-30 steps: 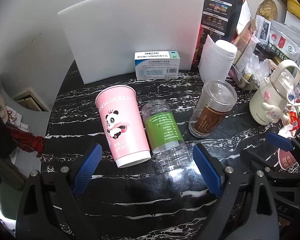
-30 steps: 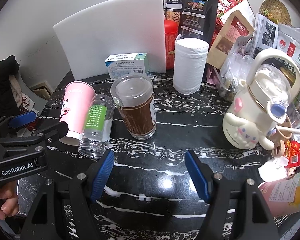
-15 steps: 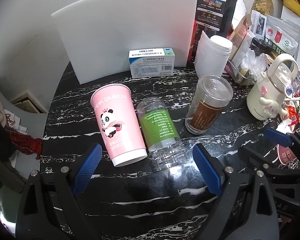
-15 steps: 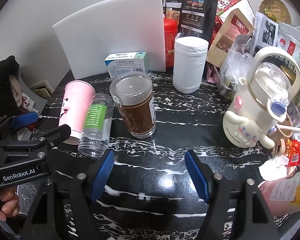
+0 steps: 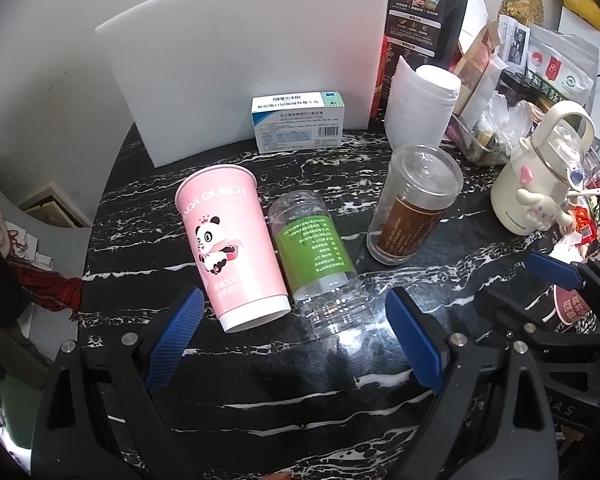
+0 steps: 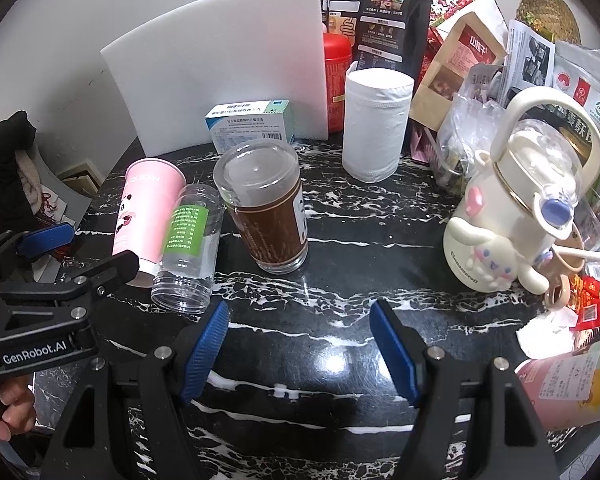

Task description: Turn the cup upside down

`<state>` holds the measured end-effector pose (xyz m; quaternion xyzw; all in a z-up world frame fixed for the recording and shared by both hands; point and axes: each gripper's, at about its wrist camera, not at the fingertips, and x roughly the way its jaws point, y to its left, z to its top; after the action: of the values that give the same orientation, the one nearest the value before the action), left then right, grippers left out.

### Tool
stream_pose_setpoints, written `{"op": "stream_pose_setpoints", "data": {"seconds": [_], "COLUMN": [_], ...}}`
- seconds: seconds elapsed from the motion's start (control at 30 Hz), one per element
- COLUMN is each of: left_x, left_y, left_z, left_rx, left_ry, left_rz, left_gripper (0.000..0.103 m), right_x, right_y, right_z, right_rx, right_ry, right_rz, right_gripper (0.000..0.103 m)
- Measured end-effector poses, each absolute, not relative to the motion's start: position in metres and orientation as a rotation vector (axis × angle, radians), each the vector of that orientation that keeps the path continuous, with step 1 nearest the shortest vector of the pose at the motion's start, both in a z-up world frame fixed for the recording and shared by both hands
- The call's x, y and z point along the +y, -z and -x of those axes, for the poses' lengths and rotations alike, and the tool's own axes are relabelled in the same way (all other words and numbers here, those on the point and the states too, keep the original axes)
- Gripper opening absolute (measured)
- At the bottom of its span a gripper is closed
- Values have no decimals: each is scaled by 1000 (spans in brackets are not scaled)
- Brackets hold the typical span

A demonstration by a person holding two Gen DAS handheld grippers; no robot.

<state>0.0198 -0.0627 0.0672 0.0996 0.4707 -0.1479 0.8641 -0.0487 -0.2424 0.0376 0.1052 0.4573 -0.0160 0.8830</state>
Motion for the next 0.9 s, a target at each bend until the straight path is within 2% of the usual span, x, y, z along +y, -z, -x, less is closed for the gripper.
{"op": "stream_pose_setpoints", "data": {"seconds": [0.9], "left_x": [-65], "left_y": [-64], "left_z": [-19], "left_rx": [998], "left_ry": [327], "left_rz": [-214], "left_gripper": [92], "right_x": [-241], "right_y": [-36], "right_z": [49], "right_rx": [962], "right_ry": [49], "right_rz": [-213], "right_gripper": [74]}}
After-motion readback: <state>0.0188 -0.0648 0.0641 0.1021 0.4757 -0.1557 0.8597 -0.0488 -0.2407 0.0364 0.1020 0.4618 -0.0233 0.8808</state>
